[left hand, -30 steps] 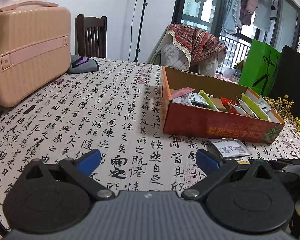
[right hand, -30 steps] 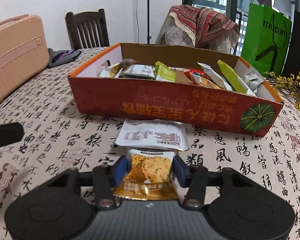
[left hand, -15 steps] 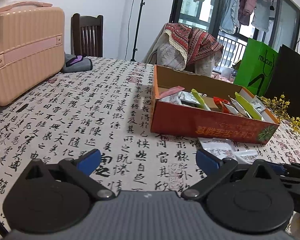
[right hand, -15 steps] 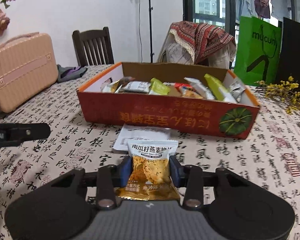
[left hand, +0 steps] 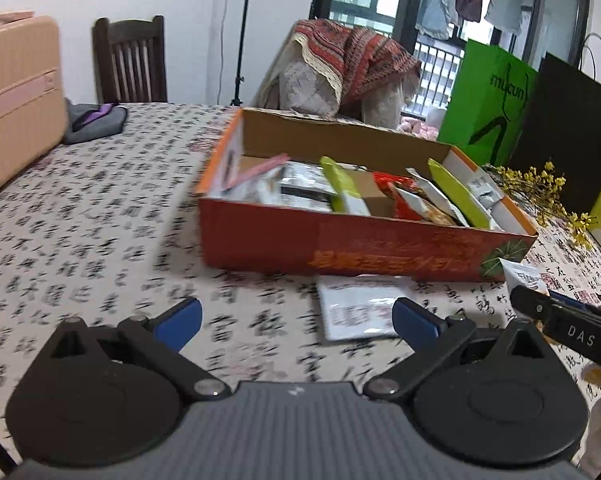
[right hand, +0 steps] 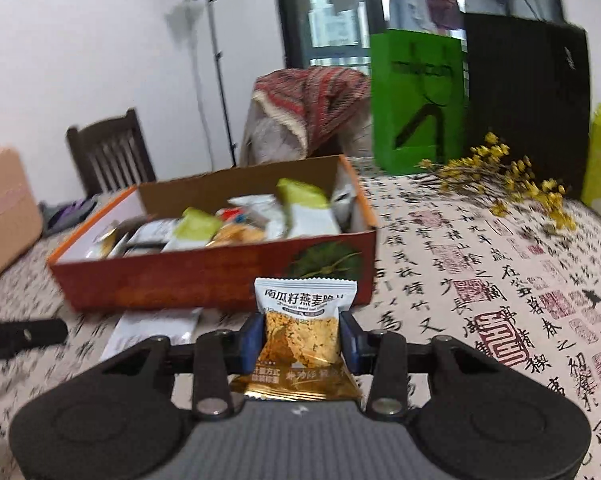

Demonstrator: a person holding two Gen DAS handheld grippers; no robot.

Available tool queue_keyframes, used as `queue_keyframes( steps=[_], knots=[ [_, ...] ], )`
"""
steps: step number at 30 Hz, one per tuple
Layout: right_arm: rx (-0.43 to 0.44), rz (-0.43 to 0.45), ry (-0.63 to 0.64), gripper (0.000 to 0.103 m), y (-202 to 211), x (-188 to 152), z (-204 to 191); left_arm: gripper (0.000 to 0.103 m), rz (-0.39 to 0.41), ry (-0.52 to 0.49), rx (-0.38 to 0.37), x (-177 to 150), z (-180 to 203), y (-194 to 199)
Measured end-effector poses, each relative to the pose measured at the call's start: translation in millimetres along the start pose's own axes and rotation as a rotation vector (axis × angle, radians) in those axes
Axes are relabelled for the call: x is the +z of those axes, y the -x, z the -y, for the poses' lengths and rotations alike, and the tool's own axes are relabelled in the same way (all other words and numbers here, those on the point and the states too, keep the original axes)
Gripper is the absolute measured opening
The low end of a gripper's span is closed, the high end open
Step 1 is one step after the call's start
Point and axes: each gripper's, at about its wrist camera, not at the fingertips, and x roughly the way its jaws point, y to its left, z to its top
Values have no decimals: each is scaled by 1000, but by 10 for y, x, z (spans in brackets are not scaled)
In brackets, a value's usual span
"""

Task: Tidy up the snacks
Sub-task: 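Grasp the white packet with the left gripper while right gripper holds the oat packet, then carry both packets into the cardboard box and open both grippers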

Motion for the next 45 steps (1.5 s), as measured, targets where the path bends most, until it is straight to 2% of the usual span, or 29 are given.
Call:
queue_keyframes(
  steps=[4,7,13,19,22,23,24,25,31,45],
  knots=[
    [-23,24,-14,39,-65,-62,75,103,-42,1,-25,80,202,-243],
    [-19,50,-30,39,-18,-66,117,103,-92,19,-9,98,324,-464],
    [-27,57,-42,39,-1,-87,154,103,-104,-12,18,66,532,-692],
    [-30,67,-55,39,20,-92,174,103,-115,-62,102,-15,645,-838],
    [-29,64,-55,39,16,-95,174,100,-105,-64,110,-31,621,-831],
    [-30,64,-54,39,13,-97,171,94,-100,-63,106,-31,608,-812],
    [-30,63,-54,40,13,-97,171,82,-95,-67,96,-25,607,-797],
    [-30,63,-54,40,11,-97,171,77,-88,-76,87,-20,614,-771],
    [-31,56,-54,40,-9,-109,167,66,-82,-83,46,-20,594,-695],
    [-28,63,-22,40,34,-113,107,65,19,-116,-47,49,534,-149]
  ],
)
